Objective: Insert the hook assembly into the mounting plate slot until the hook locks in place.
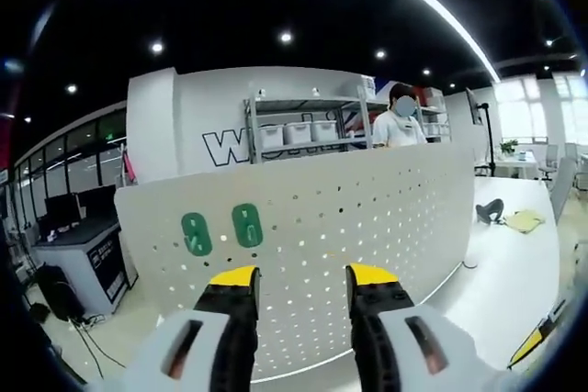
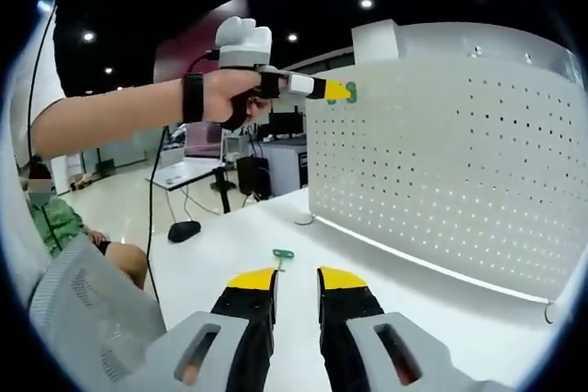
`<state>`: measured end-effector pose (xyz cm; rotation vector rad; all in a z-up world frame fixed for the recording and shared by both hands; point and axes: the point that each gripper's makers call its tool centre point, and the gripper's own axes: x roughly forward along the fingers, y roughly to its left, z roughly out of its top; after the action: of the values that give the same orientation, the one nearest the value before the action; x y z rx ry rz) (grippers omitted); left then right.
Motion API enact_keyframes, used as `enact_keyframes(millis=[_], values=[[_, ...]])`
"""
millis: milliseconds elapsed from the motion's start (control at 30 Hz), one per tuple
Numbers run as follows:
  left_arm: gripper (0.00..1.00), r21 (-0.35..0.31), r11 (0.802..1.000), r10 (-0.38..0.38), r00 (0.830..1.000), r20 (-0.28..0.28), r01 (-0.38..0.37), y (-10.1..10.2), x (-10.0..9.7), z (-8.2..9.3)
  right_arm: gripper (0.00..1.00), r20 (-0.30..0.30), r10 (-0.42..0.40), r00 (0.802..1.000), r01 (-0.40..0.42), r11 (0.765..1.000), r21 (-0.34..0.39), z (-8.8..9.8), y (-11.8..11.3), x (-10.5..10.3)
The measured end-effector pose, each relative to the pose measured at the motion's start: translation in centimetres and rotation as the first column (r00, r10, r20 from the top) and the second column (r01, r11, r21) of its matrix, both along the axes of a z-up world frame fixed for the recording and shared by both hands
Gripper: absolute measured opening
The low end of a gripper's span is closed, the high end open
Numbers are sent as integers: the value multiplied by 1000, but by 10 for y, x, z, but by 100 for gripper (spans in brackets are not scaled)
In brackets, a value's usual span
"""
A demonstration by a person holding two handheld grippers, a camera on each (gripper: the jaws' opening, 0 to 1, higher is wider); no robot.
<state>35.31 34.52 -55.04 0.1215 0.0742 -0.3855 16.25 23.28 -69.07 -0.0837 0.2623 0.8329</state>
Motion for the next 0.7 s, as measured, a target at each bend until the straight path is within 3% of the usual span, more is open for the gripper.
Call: enact_keyframes(millis=[467, 567, 600, 700], values=[[44, -60, 997, -57, 998, -14, 56, -10, -33, -8, 17, -4, -7, 1000, 7, 1000, -5, -1, -1, 5], [46, -60, 995, -85, 996, -12, 84, -14, -39, -12, 17, -7, -5, 1000, 5, 1000, -9, -2, 0, 6], [46, -76, 989, -126, 992, -20, 124, -20, -43, -15, 17, -7, -1, 1000, 1, 1000, -11, -3, 1, 6], [47, -83, 989, -127, 992, -24, 125, -20, -49, -22, 17, -10, 9, 1000, -9, 1000, -21, -5, 2, 7]])
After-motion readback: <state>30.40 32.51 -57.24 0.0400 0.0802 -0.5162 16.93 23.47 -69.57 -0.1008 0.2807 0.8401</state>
